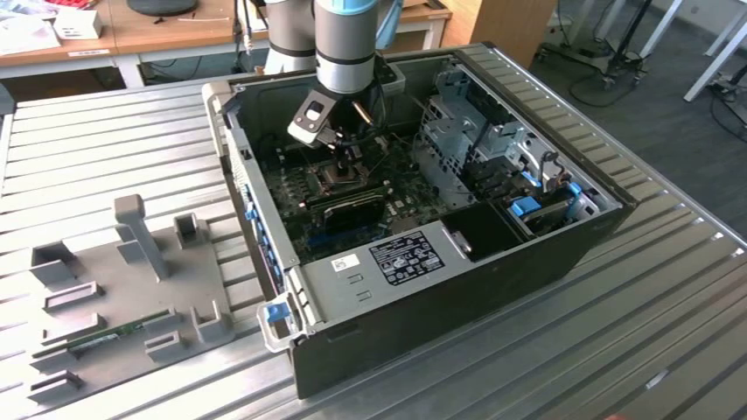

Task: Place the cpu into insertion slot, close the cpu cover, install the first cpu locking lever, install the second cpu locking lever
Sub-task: 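Place the cpu into insertion slot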

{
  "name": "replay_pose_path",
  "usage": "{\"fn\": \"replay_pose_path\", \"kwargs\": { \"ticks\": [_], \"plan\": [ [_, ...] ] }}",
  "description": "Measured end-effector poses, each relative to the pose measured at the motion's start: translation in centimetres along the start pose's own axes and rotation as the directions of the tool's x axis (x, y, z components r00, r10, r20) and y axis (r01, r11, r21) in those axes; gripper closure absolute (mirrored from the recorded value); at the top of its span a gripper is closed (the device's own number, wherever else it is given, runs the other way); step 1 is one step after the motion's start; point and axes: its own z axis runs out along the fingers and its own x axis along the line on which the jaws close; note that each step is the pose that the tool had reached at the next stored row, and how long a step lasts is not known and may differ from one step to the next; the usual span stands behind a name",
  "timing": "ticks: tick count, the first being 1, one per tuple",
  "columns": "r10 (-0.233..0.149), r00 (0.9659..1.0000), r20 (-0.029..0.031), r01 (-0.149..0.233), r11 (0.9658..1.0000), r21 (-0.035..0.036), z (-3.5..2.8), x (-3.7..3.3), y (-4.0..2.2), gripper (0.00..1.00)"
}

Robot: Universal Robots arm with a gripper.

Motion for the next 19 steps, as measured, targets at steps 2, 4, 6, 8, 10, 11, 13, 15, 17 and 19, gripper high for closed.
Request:
{"fn": "replay_pose_path", "kwargs": {
  "ticks": [2,4,6,8,10,11,13,15,17,19],
  "plan": [
    [0.000,1.0000,-0.0007,0.000,1.0000,-0.0005,-0.05,0.01,0.01,0.89],
    [0.000,1.0000,-0.0020,0.000,1.0000,-0.0015,-0.19,0.03,0.03,0.89],
    [0.000,1.0000,-0.0002,0.000,1.0000,-0.0002,-0.51,0.02,0.02,0.89],
    [0.000,1.0000,-0.0004,0.000,1.0000,-0.0003,-0.80,0.02,0.04,0.89],
    [0.000,1.0000,-0.0001,0.000,1.0000,-0.0001,-1.13,0.03,0.05,0.89],
    [0.000,1.0000,-0.0002,0.000,1.0000,-0.0001,-1.32,0.03,0.06,0.89],
    [0.000,1.0000,-0.0003,0.000,1.0000,-0.0002,-1.69,0.04,0.07,0.89],
    [0.000,1.0000,-0.0002,0.000,1.0000,-0.0001,-2.10,0.05,0.09,0.89],
    [0.000,1.0000,-0.0001,0.000,1.0000,-0.0001,-2.57,0.06,0.11,0.89],
    [0.000,1.0000,-0.0002,0.000,1.0000,-0.0001,-3.11,0.07,0.13,0.89]
  ]
}}
